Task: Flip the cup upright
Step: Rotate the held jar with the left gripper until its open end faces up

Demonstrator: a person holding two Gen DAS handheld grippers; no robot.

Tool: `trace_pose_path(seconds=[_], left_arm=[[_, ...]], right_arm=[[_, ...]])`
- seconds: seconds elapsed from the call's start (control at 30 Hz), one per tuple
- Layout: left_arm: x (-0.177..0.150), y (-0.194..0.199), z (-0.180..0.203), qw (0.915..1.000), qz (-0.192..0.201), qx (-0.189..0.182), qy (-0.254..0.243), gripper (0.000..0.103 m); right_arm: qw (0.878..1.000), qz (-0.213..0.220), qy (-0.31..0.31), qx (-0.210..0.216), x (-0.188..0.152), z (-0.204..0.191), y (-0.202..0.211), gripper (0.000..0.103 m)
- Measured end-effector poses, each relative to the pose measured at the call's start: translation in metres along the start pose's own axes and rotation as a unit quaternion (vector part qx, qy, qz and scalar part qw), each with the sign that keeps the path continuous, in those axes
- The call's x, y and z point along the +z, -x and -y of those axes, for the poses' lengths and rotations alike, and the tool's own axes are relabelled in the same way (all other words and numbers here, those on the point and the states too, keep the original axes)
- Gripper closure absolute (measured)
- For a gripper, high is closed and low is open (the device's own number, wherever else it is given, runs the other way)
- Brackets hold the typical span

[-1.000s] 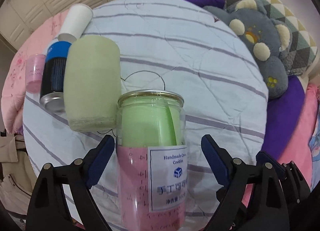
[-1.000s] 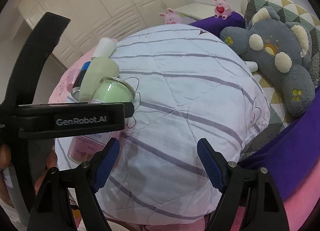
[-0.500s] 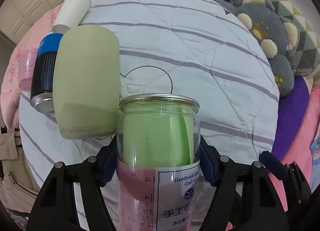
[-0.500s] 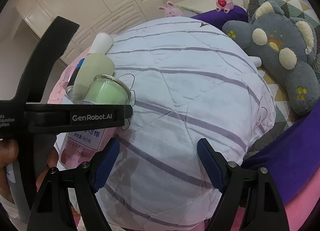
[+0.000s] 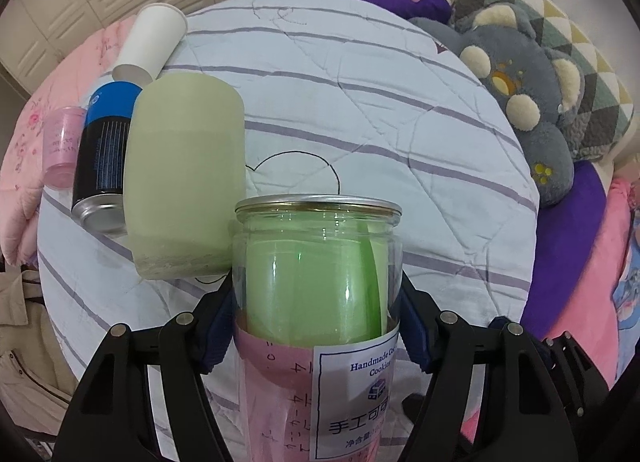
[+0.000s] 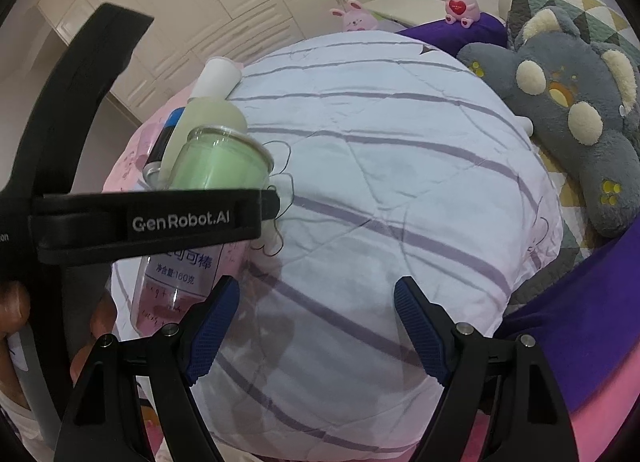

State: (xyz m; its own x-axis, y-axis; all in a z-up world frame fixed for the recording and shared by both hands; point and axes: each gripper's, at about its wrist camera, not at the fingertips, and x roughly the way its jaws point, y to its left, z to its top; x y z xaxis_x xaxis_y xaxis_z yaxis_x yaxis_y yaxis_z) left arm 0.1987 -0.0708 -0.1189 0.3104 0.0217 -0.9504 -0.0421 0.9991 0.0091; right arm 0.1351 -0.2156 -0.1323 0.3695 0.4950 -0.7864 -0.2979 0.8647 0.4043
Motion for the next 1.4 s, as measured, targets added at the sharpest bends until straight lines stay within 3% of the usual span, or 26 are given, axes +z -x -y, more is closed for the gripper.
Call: trace_pose_path(seconds=[0.13, 0.73, 1.4], left_arm=[[-0.002, 0.002, -0.002, 1.0, 0.004, 0.0, -0.002, 0.032], [-0.01, 0.027, -0.015, 0.9985, 0.054, 0.005, -0.003, 0.032], [-0.015, 0.048, -0.027, 0.9939, 0.11, -0.009, 0.003, 0.032]], right_arm=[[0.999, -0.009, -0.007, 0.035, 0.0, -0.003, -0.001, 0.022], [0.998, -0.004, 0.011, 0.059, 0.0, -0.019, -0.002, 0.022], [0.999, 0.021, 0.04, -0.013, 0.015, -0.031, -0.018, 0.022]])
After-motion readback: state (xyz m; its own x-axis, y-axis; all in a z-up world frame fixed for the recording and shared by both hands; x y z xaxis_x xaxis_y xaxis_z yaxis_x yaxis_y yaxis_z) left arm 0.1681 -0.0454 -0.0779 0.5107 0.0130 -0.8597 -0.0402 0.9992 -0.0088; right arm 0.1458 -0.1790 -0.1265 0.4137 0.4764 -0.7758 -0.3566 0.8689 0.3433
